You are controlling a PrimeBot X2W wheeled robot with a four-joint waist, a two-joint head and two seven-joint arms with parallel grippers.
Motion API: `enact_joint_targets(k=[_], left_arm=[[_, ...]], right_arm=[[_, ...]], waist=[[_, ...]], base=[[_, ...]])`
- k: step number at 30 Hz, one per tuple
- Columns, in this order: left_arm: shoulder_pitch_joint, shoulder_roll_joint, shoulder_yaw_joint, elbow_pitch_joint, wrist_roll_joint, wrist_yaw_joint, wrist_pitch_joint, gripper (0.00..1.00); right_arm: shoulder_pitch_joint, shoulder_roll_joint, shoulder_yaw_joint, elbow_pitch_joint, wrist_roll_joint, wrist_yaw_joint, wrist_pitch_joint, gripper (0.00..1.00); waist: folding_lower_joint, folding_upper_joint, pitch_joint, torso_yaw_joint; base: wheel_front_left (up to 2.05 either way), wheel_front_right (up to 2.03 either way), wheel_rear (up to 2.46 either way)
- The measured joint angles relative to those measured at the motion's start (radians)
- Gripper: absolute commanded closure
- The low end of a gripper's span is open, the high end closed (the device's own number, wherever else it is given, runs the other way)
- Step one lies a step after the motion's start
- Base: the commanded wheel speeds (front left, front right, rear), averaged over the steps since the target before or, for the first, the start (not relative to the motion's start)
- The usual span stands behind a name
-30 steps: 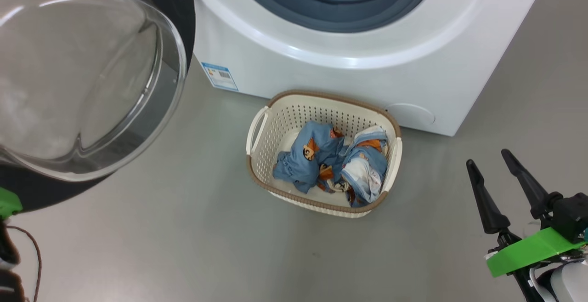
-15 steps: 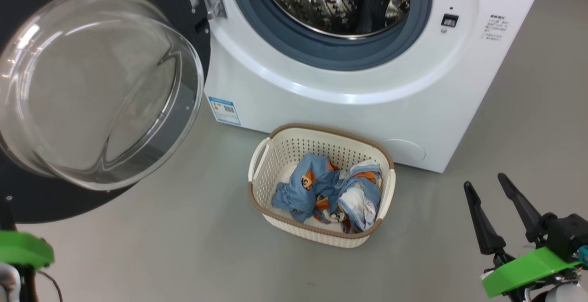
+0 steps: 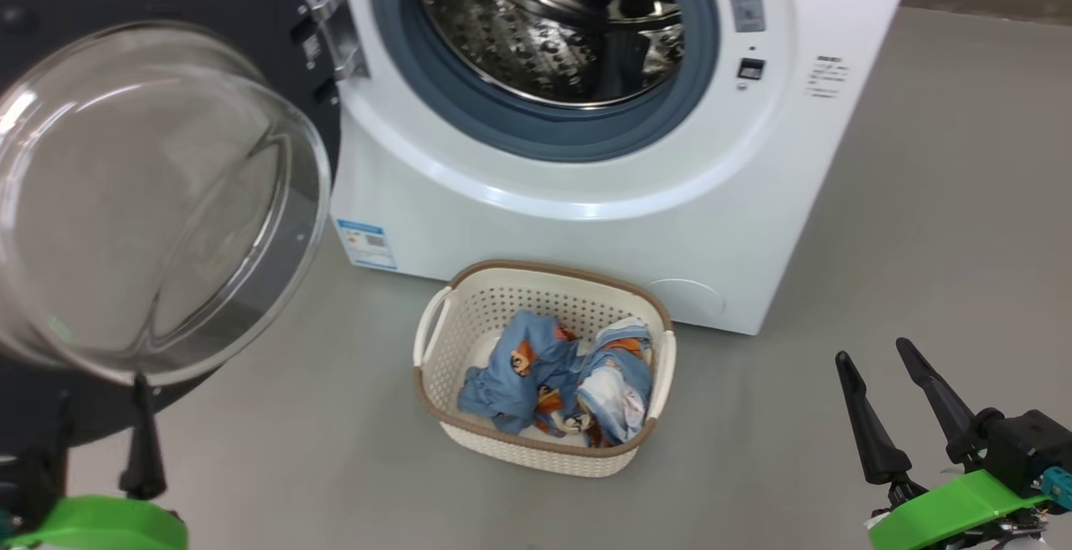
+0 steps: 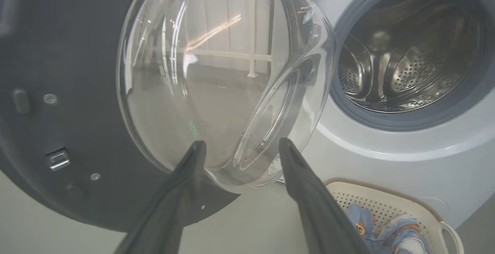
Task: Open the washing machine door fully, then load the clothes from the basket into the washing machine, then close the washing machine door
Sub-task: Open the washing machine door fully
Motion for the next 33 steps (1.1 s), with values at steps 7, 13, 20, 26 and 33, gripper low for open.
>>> enact_joint_targets(k=[7,13,20,26,33], left_arm=[[0.048,-0.031,-0.041,-0.067,0.015,-0.009,0.0,0.0],[0.07,-0.057,-0.078,-0.102,0.01,-0.011,0.0,0.0],[0.086,-0.063,-0.126,-0.141,-0.018,-0.012,0.0,0.0],[0.095,-0.063,-0.149,-0.163,-0.026,-0.012,0.0,0.0],[0.103,-0.07,-0.152,-0.177,-0.027,-0.012,0.0,0.0]], right_arm=[[0.011,0.002,-0.005,-0.001,0.0,0.0,0.0,0.0],[0.015,0.003,-0.006,-0.002,0.0,0.0,0.0,0.0],[0.015,0.002,-0.007,-0.002,0.0,0.0,0.0,0.0],[0.014,-0.004,-0.012,-0.007,0.0,0.0,0.0,0.0],[0.014,-0.007,-0.023,-0.01,0.0,0.0,0.0,0.0]], waist=[[0.0,0.0,-0.015,-0.062],[0.0,0.0,-0.024,-0.121],[0.0,0.0,-0.029,-0.193],[0.0,0.0,-0.028,-0.251],[0.0,0.0,-0.025,-0.298]], base=[[0.0,0.0,0.0],[0.0,0.0,0.0],[0.0,0.0,0.0],[0.0,0.0,0.0],[0.0,0.0,0.0]])
